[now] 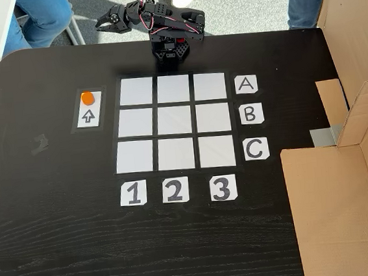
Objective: Pick up the round, orange token and place it in the grid on square A2.
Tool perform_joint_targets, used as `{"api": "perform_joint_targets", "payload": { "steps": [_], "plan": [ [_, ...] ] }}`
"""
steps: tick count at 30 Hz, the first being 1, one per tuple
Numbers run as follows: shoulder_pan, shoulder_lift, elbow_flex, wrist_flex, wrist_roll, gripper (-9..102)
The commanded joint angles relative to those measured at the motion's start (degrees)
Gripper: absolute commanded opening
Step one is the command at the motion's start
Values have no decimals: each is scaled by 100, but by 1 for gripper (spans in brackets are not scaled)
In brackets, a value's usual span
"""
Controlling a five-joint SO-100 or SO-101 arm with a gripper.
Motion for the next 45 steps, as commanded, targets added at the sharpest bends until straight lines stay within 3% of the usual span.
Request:
{"api": "perform_joint_targets", "payload": {
  "steps": [1,36,45],
  "plan": [
    [53,88,18,9,26,0],
    [53,44,-9,0,26,0],
    [-237,-1925,-1573,114,-79,1]
  ]
}}
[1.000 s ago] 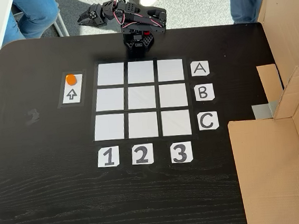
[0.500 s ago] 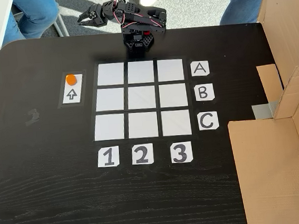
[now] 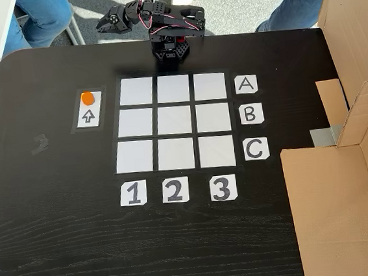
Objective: Pick up the round, orange token and place it in the grid on square A2.
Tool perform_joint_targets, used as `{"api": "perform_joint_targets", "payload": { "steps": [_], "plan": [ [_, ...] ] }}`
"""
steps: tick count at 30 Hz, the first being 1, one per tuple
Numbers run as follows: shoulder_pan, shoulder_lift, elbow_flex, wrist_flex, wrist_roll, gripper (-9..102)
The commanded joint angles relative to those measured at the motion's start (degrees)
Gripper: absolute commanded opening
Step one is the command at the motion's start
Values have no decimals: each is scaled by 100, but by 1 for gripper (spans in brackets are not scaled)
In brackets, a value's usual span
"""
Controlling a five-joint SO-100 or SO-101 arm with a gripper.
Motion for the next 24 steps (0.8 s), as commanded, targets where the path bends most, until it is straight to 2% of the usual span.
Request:
{"api": "perform_joint_targets", "payload": {
  "steps": [1,7,13,16,24],
  "plan": [
    [-229,-1143,-1204,255,-62,2],
    [-650,-2566,-2883,1239,-53,9],
    [-905,-3507,-3964,1890,-70,20],
    [-1090,-3902,-4509,2241,-114,21],
    [-1582,-4957,-6056,3683,-290,31]
  ]
}}
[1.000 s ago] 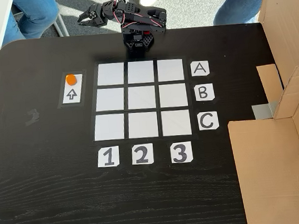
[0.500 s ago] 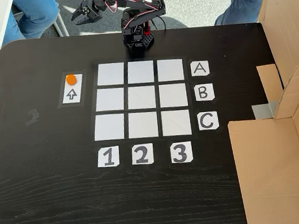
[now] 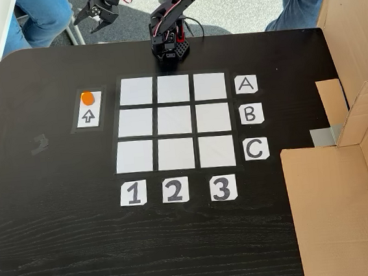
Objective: Pick up the round, orange token and place it in the grid on square A2.
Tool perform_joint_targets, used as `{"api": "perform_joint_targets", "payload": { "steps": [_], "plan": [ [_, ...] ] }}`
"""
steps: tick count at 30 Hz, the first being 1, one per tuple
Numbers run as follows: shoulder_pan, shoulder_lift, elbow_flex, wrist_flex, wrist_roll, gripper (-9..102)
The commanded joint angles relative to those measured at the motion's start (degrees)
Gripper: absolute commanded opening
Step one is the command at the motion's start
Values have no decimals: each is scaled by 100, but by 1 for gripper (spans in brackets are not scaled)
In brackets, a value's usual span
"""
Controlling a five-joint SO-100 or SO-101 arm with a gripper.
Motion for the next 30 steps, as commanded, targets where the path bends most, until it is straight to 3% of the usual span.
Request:
{"api": "perform_joint_targets", "payload": {
  "steps": [1,8,20,30],
  "plan": [
    [-167,-343,-800,527,-88,32],
    [-352,-923,-1485,993,-123,35],
    [-958,-2013,-1978,1072,-123,36],
    [-1107,-3964,-3472,1397,62,38]
  ]
}}
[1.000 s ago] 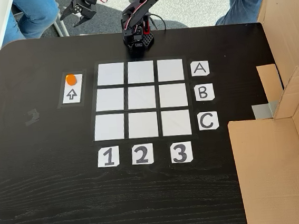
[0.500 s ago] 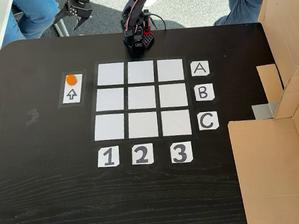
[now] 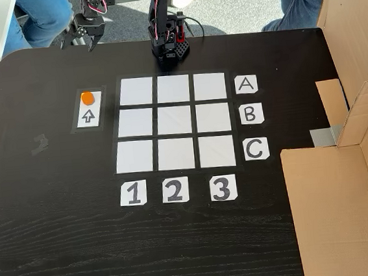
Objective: Pick up the round, orange token and place it in the grid on square A2.
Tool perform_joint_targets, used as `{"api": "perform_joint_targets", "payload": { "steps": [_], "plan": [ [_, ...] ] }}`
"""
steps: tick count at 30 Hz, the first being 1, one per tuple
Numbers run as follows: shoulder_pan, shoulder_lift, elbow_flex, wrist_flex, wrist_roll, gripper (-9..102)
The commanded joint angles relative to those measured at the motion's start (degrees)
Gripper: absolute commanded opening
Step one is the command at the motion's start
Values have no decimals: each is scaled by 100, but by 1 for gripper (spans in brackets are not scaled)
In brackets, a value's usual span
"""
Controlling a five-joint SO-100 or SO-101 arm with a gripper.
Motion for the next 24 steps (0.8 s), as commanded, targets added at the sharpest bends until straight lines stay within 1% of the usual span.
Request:
{"api": "perform_joint_targets", "payload": {
  "steps": [1,9,18,24],
  "plan": [
    [-35,-686,-782,26,70,38],
    [-105,-1978,-1731,26,35,39],
    [-255,-2549,-2268,44,-738,42],
    [-413,-2760,-2303,53,-1477,43]
  ]
}}
